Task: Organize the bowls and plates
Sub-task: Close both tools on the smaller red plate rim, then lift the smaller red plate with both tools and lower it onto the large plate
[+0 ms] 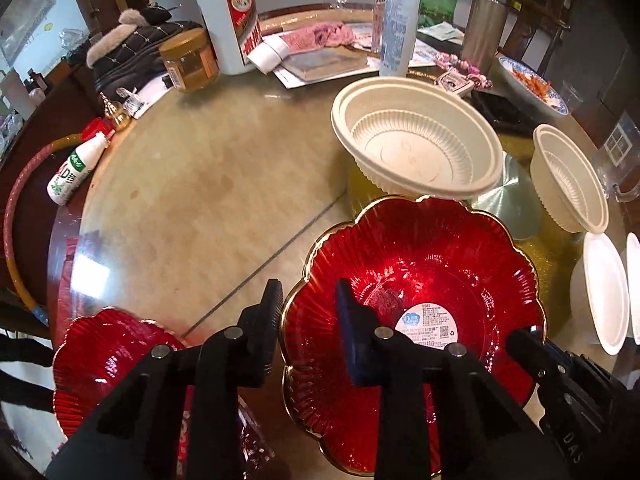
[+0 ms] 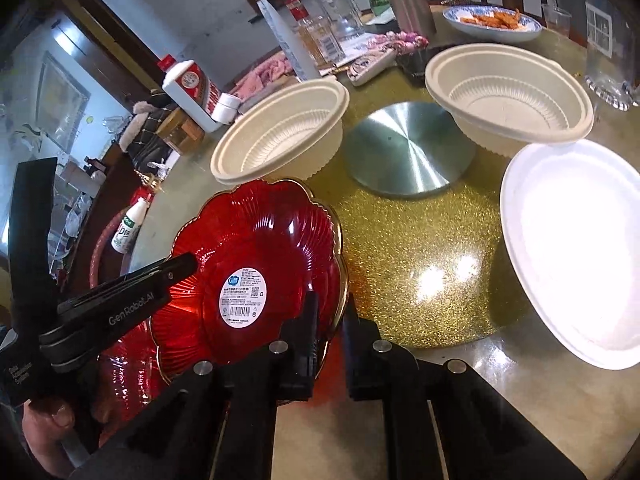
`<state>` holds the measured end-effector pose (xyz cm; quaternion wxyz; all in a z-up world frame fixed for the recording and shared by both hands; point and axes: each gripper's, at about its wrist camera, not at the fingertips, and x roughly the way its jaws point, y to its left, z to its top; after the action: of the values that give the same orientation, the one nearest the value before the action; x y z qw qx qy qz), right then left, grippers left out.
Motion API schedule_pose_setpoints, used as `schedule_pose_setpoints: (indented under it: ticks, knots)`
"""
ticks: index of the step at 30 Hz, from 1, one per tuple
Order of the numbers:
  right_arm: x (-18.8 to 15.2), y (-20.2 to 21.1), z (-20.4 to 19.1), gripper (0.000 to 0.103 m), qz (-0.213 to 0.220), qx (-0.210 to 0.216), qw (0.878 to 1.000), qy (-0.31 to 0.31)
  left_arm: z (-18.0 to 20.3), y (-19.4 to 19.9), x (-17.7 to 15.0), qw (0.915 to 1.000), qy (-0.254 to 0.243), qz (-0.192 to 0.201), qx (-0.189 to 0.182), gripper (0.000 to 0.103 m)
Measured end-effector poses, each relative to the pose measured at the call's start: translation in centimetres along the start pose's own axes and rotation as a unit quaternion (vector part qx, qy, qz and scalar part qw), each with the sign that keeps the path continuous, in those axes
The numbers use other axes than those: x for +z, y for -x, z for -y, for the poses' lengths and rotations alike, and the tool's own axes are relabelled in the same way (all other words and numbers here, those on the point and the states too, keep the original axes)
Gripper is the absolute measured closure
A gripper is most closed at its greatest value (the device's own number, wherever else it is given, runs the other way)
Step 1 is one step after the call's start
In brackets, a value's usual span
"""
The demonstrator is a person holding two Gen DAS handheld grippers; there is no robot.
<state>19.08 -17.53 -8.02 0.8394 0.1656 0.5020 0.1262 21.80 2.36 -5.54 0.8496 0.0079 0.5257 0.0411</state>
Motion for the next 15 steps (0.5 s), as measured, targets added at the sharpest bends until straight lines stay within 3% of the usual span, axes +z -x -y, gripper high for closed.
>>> schedule_pose_setpoints:
  ticks: [15]
  knots:
    - [-1.4, 3.7, -5.8, 0.093, 0.043, 0.012, 0.997, 0.07, -4.5, 5.6, -2.6, 0.9976, 0.041, 0.056, -0.001, 0.079]
